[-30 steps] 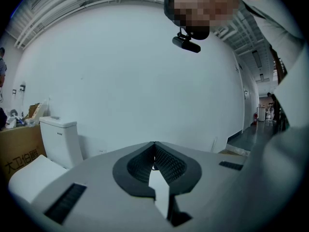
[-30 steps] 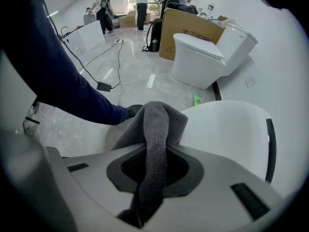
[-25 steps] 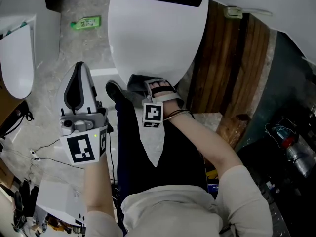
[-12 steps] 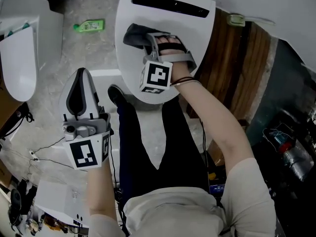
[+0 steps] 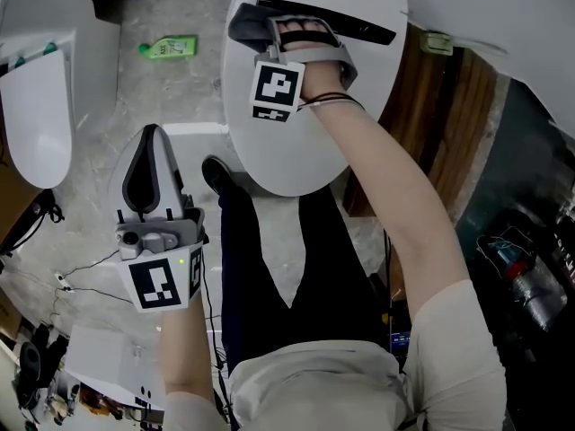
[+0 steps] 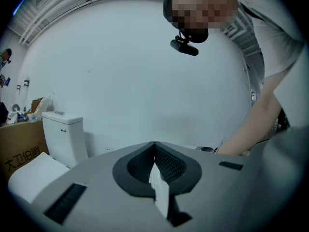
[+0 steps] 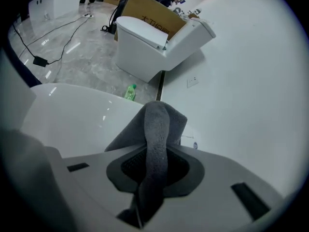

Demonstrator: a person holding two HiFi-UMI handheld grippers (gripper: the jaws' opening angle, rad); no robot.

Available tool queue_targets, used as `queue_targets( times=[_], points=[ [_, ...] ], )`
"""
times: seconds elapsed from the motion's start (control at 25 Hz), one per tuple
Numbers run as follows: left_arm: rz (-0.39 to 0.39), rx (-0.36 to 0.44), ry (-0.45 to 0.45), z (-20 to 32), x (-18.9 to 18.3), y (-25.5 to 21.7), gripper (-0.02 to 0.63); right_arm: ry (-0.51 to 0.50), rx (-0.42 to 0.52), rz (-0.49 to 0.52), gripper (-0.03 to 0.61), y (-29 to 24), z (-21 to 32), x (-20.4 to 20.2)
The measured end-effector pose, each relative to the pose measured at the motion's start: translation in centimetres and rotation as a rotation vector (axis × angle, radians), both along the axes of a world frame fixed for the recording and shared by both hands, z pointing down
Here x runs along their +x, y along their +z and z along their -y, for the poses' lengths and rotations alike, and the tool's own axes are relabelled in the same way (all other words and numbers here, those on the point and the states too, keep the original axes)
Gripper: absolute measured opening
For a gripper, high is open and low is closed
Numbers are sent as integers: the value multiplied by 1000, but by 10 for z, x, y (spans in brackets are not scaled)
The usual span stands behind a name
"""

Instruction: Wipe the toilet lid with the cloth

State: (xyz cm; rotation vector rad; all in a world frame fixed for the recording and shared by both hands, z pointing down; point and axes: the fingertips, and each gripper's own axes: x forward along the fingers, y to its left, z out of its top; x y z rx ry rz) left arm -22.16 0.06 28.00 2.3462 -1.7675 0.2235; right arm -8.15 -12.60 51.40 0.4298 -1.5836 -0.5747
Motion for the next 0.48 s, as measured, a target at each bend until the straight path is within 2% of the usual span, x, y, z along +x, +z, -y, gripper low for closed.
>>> queue_targets(
  times=[0.08,0.24,0.48],
  points=[
    [-4,-10,-2,0,-2,2,15,17,-6,-27,66,12,3,6],
    [-11,-16,-4,1,-6,6,15,12,54,-60,64,18,2,10],
    [-21,-4,-14,-1,-9,2,15,1,11,-77,64,23,-28,5]
  ],
)
